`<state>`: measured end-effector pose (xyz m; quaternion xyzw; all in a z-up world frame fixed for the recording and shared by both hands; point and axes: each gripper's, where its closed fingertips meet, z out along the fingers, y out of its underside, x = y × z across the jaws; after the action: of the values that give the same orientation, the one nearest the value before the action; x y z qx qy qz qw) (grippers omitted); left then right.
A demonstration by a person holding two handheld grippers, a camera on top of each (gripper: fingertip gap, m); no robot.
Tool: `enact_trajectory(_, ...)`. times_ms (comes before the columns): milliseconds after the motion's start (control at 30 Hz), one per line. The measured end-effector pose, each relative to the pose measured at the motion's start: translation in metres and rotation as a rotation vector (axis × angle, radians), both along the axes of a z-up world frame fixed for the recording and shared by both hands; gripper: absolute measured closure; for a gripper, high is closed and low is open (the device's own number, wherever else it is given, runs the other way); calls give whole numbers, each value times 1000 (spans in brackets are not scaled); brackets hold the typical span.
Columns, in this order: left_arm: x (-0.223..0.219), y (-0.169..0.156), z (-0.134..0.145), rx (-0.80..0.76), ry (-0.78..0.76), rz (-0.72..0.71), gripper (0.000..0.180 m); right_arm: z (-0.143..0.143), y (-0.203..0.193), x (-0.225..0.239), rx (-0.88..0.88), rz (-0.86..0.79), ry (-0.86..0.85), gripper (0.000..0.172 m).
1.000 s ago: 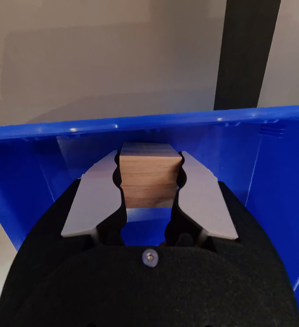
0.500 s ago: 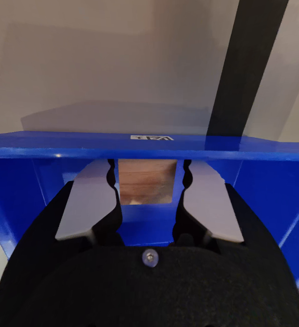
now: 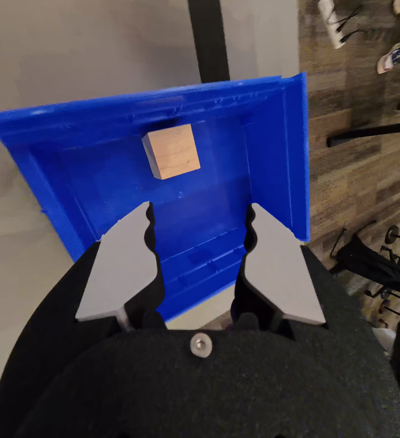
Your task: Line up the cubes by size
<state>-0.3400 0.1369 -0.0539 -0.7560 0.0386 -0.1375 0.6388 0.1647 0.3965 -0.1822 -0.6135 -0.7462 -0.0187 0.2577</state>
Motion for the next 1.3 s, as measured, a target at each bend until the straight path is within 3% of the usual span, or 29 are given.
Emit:
enact_trajectory(100,-63,-7,-23,-132,194,205,131,17,-22,7,5,-35,112,102)
enact_trajectory(133,-82,-7,-36,-214,243,261,120,22,-28,8,21,-43,136,103)
enact_trajectory(200,-110,1,-54,-298,333,310,115,28,-42,5,49,-44,179,103)
enact_trajectory(367,-168,37,-116,-539,699,204,107,36,-80,-10,94,19,214,105)
enact_trajectory(500,-198,53,-162,-775,989,-14,99,44,-109,-22,95,82,228,107)
enact_trajectory(633,-213,63,-198,-954,1068,-161,105,47,-126,-35,103,125,231,108)
enact_trajectory(800,-233,65,-233,-1189,1202,-222,114,46,-138,-47,108,162,221,109)
enact_trajectory(933,-235,62,-252,-1340,1195,-260,118,47,-141,-49,123,167,209,108)
enact_trajectory(1167,-239,69,-254,-1346,1207,-241,129,44,-145,-46,136,169,203,109)
enact_trajectory(1300,-227,76,-230,-1188,1104,-165,130,48,-154,-57,152,203,230,110)
